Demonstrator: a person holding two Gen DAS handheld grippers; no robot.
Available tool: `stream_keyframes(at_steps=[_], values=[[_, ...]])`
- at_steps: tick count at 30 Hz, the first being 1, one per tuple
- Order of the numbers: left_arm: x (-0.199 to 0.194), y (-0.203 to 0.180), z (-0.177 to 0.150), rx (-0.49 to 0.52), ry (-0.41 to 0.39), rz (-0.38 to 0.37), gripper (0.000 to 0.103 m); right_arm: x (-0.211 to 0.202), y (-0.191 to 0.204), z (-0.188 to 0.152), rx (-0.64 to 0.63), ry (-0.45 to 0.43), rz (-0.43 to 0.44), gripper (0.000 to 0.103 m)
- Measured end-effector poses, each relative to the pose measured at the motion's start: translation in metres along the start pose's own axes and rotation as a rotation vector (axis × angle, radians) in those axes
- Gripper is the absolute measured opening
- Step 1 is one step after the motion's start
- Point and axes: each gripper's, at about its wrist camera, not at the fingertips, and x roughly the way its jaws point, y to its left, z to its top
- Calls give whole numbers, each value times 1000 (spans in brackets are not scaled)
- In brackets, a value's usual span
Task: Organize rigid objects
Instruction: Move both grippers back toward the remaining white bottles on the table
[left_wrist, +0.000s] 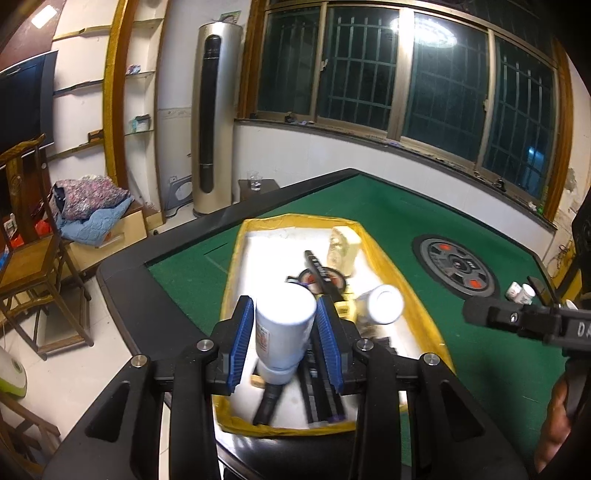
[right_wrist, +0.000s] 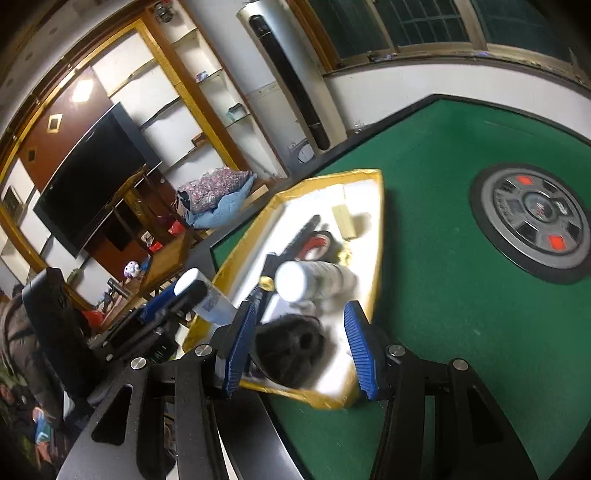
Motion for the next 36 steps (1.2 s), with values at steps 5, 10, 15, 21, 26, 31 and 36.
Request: stream_keyframes(at_steps=[5,10,15,21,26,31,36], values=[[-8,-28,-1,48,5,-71,36,-37,-40,-6,78,-61,-44,45],[-4,-63,-4,124,26,-118,47,-82,-98,-15,206,-136,-95,45],[-3,-84,0,135,27,-141,47,-128,-163,-13,376,-226,-155,45],[-1,-132,2,172,62,-259,47,-134,-233,17,546,-292,-273,45],[4,-161,-6,226,105,-328,47,-110,-261,33,537,-242,-259,45],[15,-169,-3,222,123,-353,47,-87,-217,34,413,-8,100,45],[20,-174,-2,209,159,-392,47,-125,-190,58,202,-171,-408,48]])
